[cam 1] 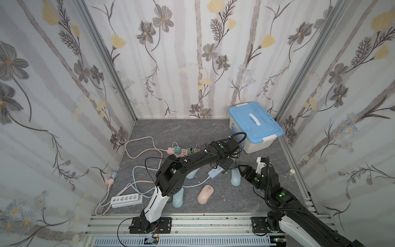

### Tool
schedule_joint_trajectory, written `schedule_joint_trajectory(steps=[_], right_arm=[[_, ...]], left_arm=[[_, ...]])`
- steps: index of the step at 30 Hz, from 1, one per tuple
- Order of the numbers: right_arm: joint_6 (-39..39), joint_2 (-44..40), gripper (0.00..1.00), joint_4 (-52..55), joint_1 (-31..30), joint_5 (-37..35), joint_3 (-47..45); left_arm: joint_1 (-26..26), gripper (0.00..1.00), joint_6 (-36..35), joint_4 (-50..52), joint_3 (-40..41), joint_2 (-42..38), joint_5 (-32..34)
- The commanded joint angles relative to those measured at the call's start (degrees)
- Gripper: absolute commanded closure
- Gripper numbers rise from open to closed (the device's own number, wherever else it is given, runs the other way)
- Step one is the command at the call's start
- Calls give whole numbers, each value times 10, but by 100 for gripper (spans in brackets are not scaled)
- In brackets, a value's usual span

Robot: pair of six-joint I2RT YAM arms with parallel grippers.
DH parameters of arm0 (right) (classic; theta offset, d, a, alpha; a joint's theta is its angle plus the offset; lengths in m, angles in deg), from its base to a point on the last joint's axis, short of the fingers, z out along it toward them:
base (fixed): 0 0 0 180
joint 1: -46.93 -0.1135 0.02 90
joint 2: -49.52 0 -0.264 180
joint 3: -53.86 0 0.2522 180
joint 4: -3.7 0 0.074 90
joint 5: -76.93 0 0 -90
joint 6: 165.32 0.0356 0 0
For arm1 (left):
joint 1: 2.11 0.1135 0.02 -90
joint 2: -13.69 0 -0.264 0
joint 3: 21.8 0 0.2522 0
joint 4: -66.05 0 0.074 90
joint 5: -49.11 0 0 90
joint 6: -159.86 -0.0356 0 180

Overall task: Unplug the wireless mouse
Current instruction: Remove the plug from the socket.

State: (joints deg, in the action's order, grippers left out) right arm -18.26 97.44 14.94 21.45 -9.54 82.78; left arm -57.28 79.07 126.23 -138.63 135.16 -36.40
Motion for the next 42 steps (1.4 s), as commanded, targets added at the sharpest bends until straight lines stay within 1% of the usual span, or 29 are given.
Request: schedule_joint_trajectory(steps=[1, 18, 26, 30, 35, 39, 40, 42], right_arm=[[-5, -3, 24, -11, 4, 7, -1], [-1, 5, 25, -21, 11, 14, -5], [0, 17, 25, -32, 12, 17, -6], [-1, 32, 25, -39, 12, 24, -6], [-1, 49, 25, -54, 13, 25, -8], [-4, 88, 25, -74, 15, 23, 0], [-7, 101, 26, -78, 16, 24, 6], [-13, 132, 33, -85, 24, 27, 22]], left_arm=[[2, 35, -23, -1, -6, 12, -10], [2, 52, -33, -21, -33, 65, -26], [5, 65, -34, -24, -32, 74, -22], [6, 63, -32, -26, -32, 73, -22], [7, 72, -32, -25, -35, 78, -20], [6, 83, -33, -25, -33, 79, -21], [6, 87, -33, -25, -33, 80, -21], [7, 95, -33, -25, -33, 80, -22]])
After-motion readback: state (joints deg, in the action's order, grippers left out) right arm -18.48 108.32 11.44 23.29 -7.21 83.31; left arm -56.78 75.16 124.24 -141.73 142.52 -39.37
